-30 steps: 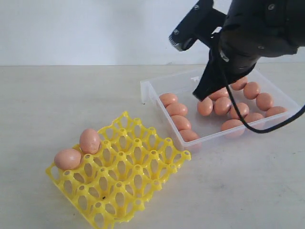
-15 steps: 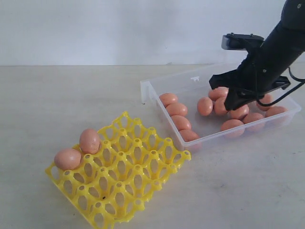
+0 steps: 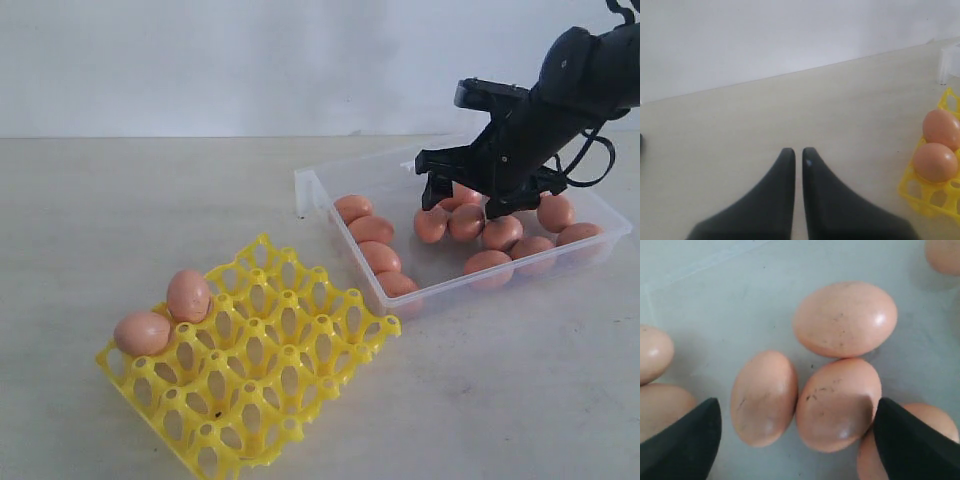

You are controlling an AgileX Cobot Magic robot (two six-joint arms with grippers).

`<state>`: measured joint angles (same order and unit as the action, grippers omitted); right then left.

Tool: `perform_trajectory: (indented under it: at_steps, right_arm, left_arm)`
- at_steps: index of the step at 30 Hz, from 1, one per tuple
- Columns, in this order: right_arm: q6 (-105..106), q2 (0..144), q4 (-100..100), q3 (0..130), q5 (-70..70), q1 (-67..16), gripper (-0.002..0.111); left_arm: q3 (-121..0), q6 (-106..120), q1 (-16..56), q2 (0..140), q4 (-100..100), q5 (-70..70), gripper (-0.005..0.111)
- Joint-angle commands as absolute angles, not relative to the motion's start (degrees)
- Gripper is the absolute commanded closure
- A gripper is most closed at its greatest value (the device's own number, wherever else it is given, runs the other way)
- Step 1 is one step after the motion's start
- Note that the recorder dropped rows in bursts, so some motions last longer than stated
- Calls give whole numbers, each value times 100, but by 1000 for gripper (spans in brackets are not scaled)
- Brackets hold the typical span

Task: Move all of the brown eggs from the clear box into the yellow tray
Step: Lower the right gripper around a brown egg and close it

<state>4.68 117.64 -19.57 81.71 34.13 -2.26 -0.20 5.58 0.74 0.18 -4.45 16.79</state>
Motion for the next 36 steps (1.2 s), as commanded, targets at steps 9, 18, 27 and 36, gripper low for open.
perform_trajectory:
  at_steps: [9,18,27,36]
  right_arm:
    - [-584,12063,-1717,8224,2852,-171,34]
    - [-1164,12319,-1717,8224,2988,-171,45]
    - [-1183,12465,-1727,8224,3199,-171,61]
    - [-790,12465,-1727,8224,3192,-171,108]
  left_arm:
    - [0,540,118,0,-434,1677,103]
    - [0,540,118,0,-434,1677,103]
    - [0,540,118,0,-434,1677,103]
    - [0,540,118,0,-434,1677,103]
